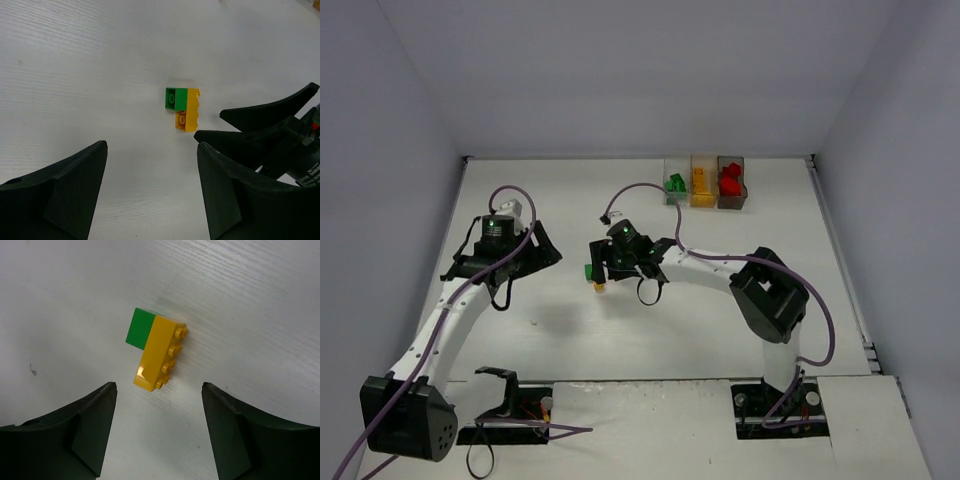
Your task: Sort the legos into containers by color
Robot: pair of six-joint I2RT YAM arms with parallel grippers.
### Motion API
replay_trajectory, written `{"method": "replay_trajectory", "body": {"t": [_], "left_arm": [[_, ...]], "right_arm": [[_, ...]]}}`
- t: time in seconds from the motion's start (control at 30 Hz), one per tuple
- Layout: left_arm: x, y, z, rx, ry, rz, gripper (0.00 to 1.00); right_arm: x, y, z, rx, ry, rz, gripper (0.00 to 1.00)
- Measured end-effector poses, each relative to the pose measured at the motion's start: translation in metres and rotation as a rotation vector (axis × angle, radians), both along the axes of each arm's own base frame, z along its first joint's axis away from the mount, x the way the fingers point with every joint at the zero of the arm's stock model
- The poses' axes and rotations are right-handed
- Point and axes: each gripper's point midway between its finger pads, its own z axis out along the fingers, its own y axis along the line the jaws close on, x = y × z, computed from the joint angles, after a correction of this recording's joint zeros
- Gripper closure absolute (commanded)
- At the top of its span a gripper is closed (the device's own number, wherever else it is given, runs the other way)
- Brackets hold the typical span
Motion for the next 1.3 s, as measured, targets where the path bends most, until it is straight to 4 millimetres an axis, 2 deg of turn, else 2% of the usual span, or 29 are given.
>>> {"method": "replay_trajectory", "body": {"t": [0.2, 0.3, 0.43, 0.53, 0.57, 0.67, 0.7, 0.77, 0.9, 1.0, 1.07, 1.13, 1.3], "left_arm": [[-0.01, 0.002, 0.006, 0.003, -0.008, -0.005, 0.34], [-0.014, 0.002, 0.008, 0.004, -0.005, -0.006, 0.34], [-0.019, 0.003, 0.007, 0.008, 0.002, -0.012, 0.34], [-0.02, 0.003, 0.008, 0.009, 0.002, -0.013, 0.34], [-0.02, 0.003, 0.008, 0.008, 0.002, -0.013, 0.34], [-0.021, 0.003, 0.009, 0.008, 0.0, -0.014, 0.34], [-0.021, 0.003, 0.009, 0.008, 0.0, -0.014, 0.34], [-0.021, 0.003, 0.009, 0.007, 0.0, -0.015, 0.34], [-0.021, 0.001, 0.01, 0.0, -0.002, -0.021, 0.34], [-0.019, -0.005, 0.012, -0.029, -0.017, -0.044, 0.34], [-0.018, -0.011, 0.013, -0.061, -0.023, -0.063, 0.34], [-0.013, -0.02, 0.017, -0.108, -0.038, -0.086, 0.34], [0.003, -0.047, 0.028, -0.249, -0.07, -0.153, 0.41]], "right_arm": [[0.001, 0.02, -0.004, -0.001, -0.007, 0.005, 0.37], [0.002, 0.026, -0.01, -0.009, -0.007, 0.002, 0.44], [0.003, 0.023, -0.025, -0.04, 0.008, -0.013, 0.46], [0.003, 0.019, -0.035, -0.07, 0.02, -0.024, 0.52], [0.003, 0.018, -0.037, -0.077, 0.023, -0.028, 0.55], [0.003, 0.019, -0.039, -0.088, 0.02, -0.028, 0.76], [0.003, 0.019, -0.039, -0.087, 0.019, -0.029, 0.89], [0.005, 0.021, -0.037, -0.085, 0.009, -0.032, 1.0], [0.008, 0.018, -0.036, -0.101, -0.013, -0.044, 1.0], [0.006, 0.005, -0.035, -0.132, -0.041, -0.044, 1.0], [0.003, -0.007, -0.03, -0.148, -0.067, -0.04, 1.0], [0.0, -0.017, -0.017, -0.148, -0.107, -0.036, 1.0], [0.005, -0.024, 0.05, -0.035, -0.257, -0.037, 1.0]]}}
